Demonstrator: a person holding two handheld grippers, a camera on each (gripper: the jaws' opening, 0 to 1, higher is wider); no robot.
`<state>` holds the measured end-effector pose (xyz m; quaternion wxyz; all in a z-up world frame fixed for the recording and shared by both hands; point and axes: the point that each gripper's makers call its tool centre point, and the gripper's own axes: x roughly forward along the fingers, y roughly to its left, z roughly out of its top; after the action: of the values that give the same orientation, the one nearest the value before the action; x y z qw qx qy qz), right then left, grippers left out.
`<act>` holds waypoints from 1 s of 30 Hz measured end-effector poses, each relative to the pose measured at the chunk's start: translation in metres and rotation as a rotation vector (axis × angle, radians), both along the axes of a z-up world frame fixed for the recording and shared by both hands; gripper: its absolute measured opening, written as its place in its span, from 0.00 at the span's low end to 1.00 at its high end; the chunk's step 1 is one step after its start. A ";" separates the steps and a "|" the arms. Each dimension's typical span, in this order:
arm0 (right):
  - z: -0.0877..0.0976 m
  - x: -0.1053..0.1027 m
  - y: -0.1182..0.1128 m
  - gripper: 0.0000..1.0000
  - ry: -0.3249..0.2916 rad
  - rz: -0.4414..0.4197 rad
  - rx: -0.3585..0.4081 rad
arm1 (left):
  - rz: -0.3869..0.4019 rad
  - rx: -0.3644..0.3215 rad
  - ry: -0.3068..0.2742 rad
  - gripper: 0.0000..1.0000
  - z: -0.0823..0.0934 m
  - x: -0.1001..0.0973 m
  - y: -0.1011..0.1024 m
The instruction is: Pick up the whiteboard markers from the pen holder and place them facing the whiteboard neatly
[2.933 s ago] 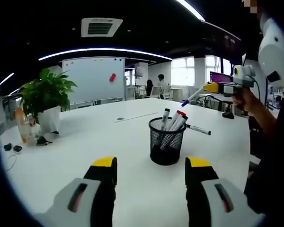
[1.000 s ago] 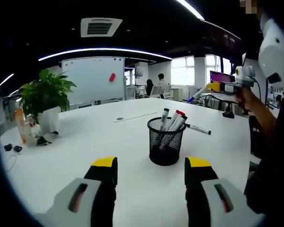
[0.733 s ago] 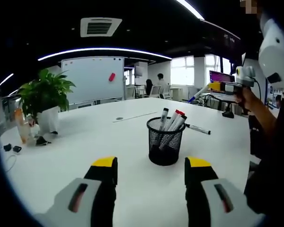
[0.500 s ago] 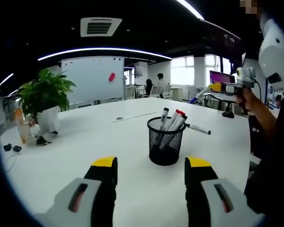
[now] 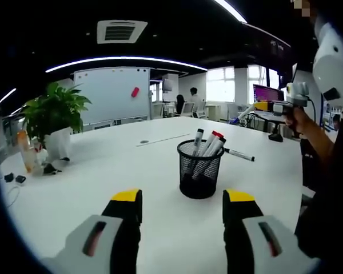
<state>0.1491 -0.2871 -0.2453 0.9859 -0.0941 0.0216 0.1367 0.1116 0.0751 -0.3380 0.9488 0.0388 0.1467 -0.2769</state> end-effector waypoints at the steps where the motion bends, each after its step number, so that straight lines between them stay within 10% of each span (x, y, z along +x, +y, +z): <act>1: -0.001 0.000 0.000 0.13 0.001 0.000 0.004 | 0.000 0.000 0.000 0.57 0.000 0.000 0.000; 30: -0.022 0.005 -0.017 0.13 0.047 -0.036 0.019 | -0.034 -0.001 0.000 0.57 0.001 0.002 -0.011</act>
<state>0.1545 -0.3043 -0.2671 0.9883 -0.0811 0.0449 0.1215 0.1132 0.0643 -0.3370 0.9440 0.0407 0.1458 -0.2931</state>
